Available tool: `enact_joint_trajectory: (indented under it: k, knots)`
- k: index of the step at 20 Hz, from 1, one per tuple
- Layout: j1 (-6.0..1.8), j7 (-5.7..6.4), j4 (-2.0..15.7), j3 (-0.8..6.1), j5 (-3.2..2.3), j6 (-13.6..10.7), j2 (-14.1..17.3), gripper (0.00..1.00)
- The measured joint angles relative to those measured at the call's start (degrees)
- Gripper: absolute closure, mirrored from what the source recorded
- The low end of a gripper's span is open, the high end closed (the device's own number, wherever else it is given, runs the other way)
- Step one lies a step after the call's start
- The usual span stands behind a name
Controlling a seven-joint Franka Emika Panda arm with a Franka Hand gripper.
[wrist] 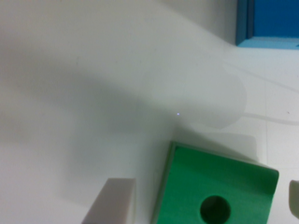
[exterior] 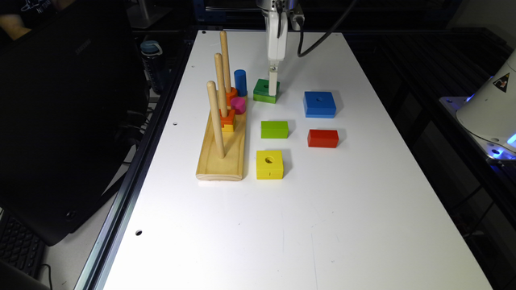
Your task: Pick up green block.
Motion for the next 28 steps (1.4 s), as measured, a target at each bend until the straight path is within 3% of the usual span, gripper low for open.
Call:
enact_joint_trajectory:
  k: [28]
  knots:
    - [0.15,0.20,1.07,-0.06,-0.30,0.9,2.0,0.00]
